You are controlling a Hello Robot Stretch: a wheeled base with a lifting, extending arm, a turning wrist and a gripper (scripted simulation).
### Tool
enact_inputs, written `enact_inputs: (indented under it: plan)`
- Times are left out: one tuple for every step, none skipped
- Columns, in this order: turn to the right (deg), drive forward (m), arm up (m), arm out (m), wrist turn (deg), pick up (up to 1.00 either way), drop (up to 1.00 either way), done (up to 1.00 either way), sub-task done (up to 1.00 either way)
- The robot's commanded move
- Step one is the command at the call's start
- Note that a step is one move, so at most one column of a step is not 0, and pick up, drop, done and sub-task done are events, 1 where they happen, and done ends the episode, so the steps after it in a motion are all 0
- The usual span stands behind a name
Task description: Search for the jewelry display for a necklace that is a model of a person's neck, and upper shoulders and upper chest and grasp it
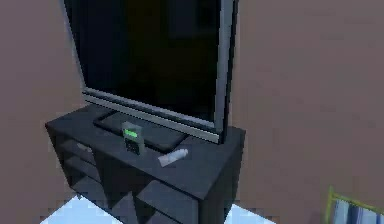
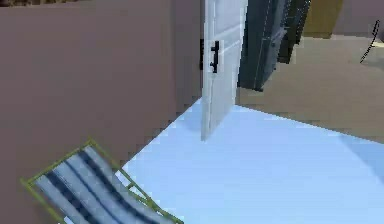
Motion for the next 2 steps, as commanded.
enact_inputs:
  plan:
    - [-45.0,0.0,0.0,0.0,0.0,0.0,0.0,0.0,0.0]
    - [-45.0,0.0,0.0,0.0,0.0,0.0,0.0,0.0,0.0]
